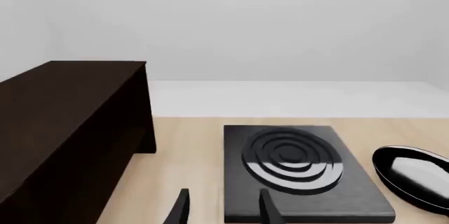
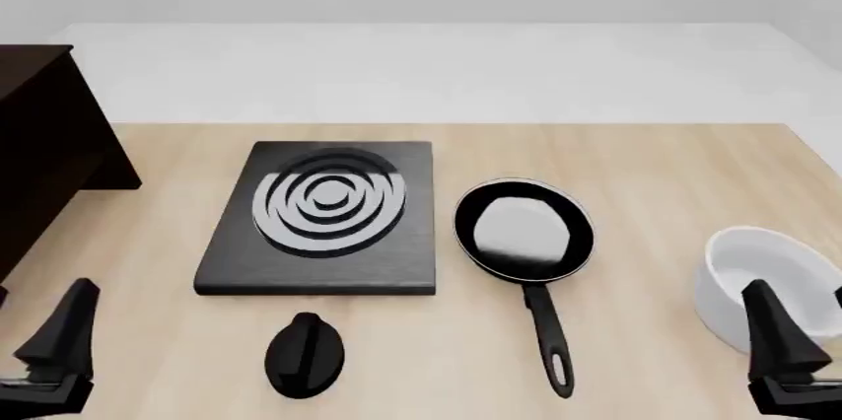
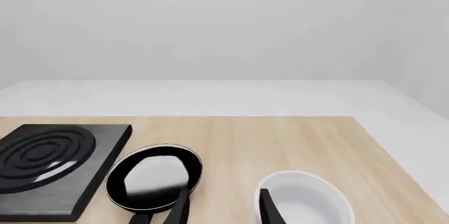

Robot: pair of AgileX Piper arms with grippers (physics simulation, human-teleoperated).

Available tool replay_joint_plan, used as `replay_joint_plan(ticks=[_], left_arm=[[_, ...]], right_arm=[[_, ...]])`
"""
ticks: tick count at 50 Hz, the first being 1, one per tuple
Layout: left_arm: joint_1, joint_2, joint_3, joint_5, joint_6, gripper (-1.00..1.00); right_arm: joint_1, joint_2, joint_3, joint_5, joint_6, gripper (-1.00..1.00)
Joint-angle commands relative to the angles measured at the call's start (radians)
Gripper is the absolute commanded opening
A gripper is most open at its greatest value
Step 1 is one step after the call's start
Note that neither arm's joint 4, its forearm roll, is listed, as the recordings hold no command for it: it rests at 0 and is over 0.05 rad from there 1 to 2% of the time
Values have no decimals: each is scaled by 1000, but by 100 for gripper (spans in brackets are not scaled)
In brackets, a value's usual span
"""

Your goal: Put the frying pan under the cabinet shelf.

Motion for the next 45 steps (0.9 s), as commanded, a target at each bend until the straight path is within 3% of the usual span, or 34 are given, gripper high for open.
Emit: replay_joint_plan(ticks=[1,6,16,23,28,31,37,43,45], left_arm=[[-10,51,-4,-46,-12,100],[-17,90,-30,-66,-6,100],[-15,36,-90,22,18,100],[-62,61,-133,32,77,100],[-122,188,-199,-8,123,100],[-155,279,-267,-28,114,100],[-256,430,-357,-88,184,100],[-346,525,-443,-83,220,100],[-370,559,-454,-103,273,100]], right_arm=[[0,5,-3,-1,-1,100],[0,5,-3,-1,0,100],[0,5,-3,-1,0,100],[0,5,-3,-1,-1,100],[0,5,-3,-1,0,100],[0,5,-3,-1,0,100],[0,5,-3,-1,0,100],[0,5,-3,-1,0,100],[0,5,-3,-1,0,100]])
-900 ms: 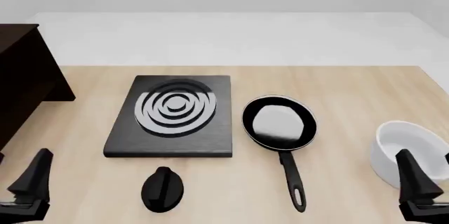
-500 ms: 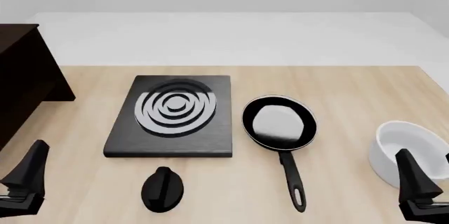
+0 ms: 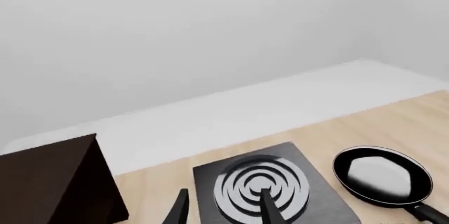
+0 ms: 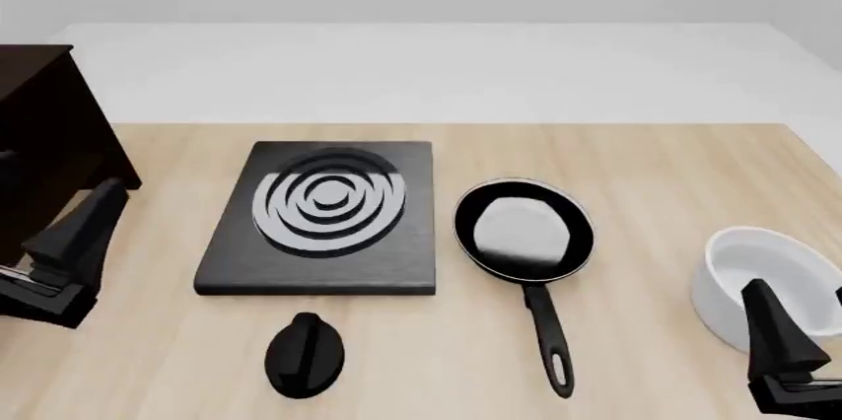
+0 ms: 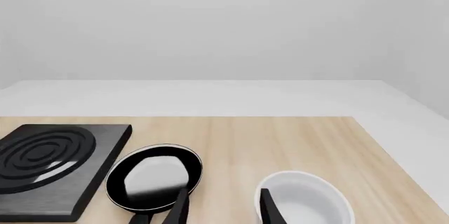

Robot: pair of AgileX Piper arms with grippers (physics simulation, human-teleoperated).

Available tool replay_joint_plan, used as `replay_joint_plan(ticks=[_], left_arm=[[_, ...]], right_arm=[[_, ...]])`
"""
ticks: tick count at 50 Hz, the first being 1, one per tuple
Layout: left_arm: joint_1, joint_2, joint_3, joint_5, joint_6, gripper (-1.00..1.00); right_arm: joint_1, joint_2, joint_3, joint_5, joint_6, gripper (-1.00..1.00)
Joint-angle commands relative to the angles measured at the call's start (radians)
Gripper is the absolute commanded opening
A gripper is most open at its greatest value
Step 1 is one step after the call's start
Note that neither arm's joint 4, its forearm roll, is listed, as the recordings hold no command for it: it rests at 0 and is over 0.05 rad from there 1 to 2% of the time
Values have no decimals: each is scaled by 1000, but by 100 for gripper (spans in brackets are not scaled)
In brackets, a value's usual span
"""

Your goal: Put the frying pan under the cabinet shelf.

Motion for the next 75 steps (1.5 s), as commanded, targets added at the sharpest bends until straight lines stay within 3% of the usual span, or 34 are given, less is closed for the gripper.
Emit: replay_joint_plan(ticks=[1,3,7,8,10,11,13,15,17,20,24,26,32,38,41,43,45,46,49,50,53,55,57,58,61,63,65,70,75], left_arm=[[-160,197,-134,-47,121,100],[-172,215,-145,-57,139,100],[-232,279,-170,-97,242,100],[-266,305,-160,-125,316,100],[-282,324,-156,-151,356,100],[-294,339,-140,-180,413,100],[-326,359,-164,-175,410,100],[-366,410,-134,-240,533,100],[-391,423,-151,-230,526,100],[-432,480,-146,-269,600,100],[-468,527,-116,-332,684,100],[-512,572,-83,-386,775,100],[-564,662,-38,-477,898,100],[-602,828,31,-655,1052,100],[-637,843,43,-677,1089,100],[-646,938,75,-768,1168,100],[-656,967,72,-801,1165,100],[-667,1031,94,-858,1213,100],[-670,1046,82,-867,1201,100],[-676,1105,97,-924,1249,100],[-677,1142,85,-949,1253,100],[-682,1211,100,-1018,1300,100],[-685,1206,85,-1002,1286,100],[-691,1263,99,-1062,1335,100],[-687,1273,78,-1055,1324,100],[-693,1329,88,-1106,1365,100],[-697,1334,72,-1098,1345,100],[-720,1435,66,-1157,1414,100],[-737,1476,36,-1157,1427,100]], right_arm=[[0,0,0,0,0,100],[0,0,0,0,0,100],[0,0,0,0,0,100],[0,0,0,0,0,100],[0,0,0,0,0,100],[0,0,0,0,0,100],[0,0,0,0,0,100],[0,0,0,0,0,100],[0,0,0,0,0,100],[0,0,0,0,0,100],[0,0,0,0,0,100],[0,0,0,0,0,100],[0,0,0,0,0,100],[0,0,0,0,0,100],[0,0,0,0,0,100],[0,0,0,0,0,100],[0,0,0,0,0,100],[0,0,0,0,0,100],[0,0,0,0,0,100],[0,0,0,0,0,100],[0,0,0,0,0,100],[0,0,0,0,0,100],[0,0,0,0,0,100],[0,0,0,0,0,100],[0,0,0,0,0,100],[0,0,0,0,0,100],[0,0,0,0,0,100],[0,0,0,0,0,100],[0,0,0,0,0,100]])
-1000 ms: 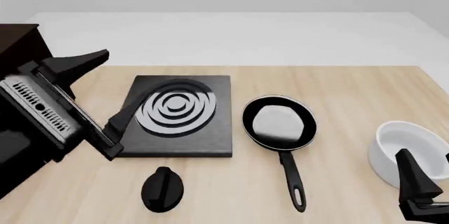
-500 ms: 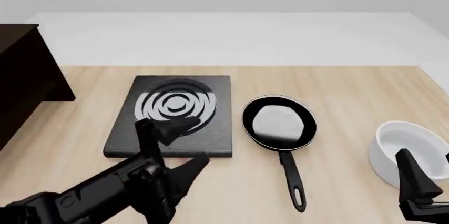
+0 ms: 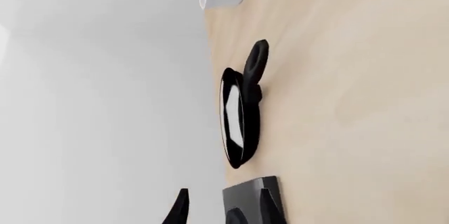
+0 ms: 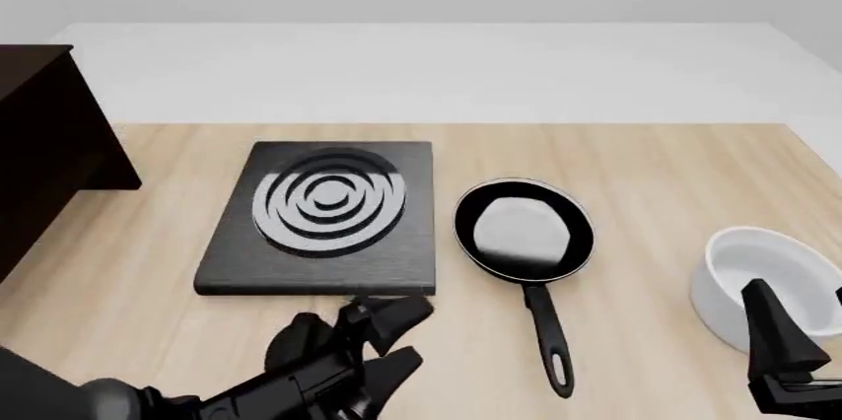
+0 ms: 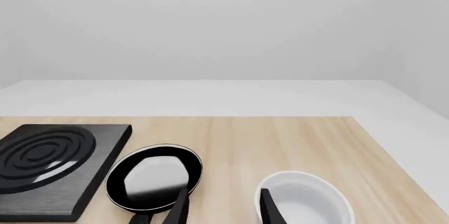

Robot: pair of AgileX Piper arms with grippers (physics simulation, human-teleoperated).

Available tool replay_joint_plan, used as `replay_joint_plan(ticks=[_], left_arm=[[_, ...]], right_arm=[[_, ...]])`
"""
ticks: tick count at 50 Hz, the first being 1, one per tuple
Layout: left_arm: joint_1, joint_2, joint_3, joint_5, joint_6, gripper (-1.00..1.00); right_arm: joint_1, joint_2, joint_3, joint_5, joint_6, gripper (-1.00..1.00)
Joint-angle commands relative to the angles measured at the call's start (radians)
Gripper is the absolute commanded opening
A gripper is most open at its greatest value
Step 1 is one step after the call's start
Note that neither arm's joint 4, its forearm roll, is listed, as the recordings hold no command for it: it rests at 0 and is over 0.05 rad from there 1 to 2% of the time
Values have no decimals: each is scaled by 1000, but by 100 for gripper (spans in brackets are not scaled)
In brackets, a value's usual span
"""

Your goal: Put the frying pan under the cabinet shelf.

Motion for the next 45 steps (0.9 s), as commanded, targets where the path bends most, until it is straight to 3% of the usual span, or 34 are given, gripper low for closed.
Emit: replay_joint_plan(ticks=[1,31,45], left_arm=[[-41,157,-39,-76,82,100],[-64,411,-235,-72,85,100],[-26,460,-356,13,73,100]], right_arm=[[0,0,0,0,0,100],[0,0,0,0,0,100],[0,0,0,0,0,100]])
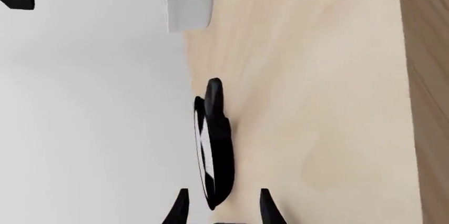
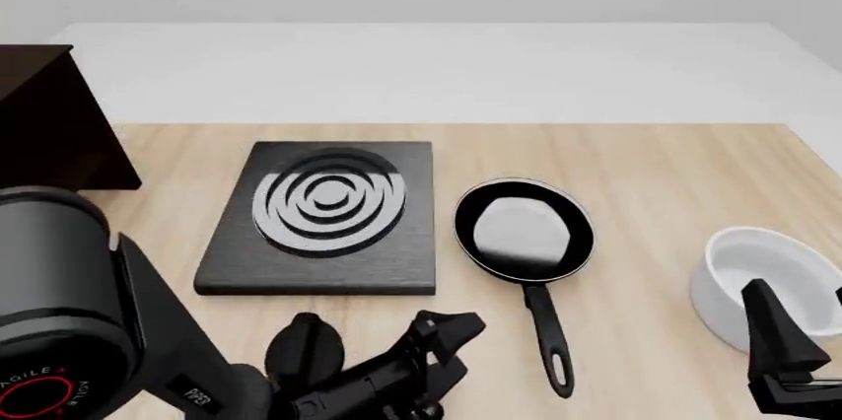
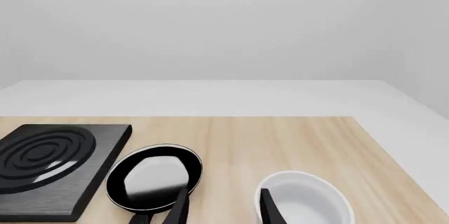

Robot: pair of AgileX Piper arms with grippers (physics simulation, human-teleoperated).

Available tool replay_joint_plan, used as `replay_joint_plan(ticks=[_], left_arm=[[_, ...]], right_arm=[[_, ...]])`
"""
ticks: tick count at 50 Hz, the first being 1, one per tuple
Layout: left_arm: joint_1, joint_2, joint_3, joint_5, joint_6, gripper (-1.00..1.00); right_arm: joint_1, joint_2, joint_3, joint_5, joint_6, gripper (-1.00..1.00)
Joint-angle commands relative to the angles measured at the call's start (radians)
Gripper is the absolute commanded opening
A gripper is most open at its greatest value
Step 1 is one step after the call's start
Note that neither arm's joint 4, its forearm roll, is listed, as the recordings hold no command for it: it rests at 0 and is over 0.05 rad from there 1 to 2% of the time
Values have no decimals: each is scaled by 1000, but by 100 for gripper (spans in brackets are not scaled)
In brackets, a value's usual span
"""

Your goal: Put the frying pan under the cabinet shelf.

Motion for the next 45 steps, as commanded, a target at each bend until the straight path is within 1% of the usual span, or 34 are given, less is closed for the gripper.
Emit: replay_joint_plan(ticks=[1,9,23,28,45], left_arm=[[20,138,-144,78,47,100],[-1,165,-184,142,75,100],[-23,216,-243,211,111,100],[-28,225,-278,229,91,100],[-64,267,-345,278,101,100]], right_arm=[[0,0,0,0,0,100],[0,0,0,0,0,100],[0,0,0,0,0,100],[0,0,0,0,0,100],[0,0,0,0,0,100]])
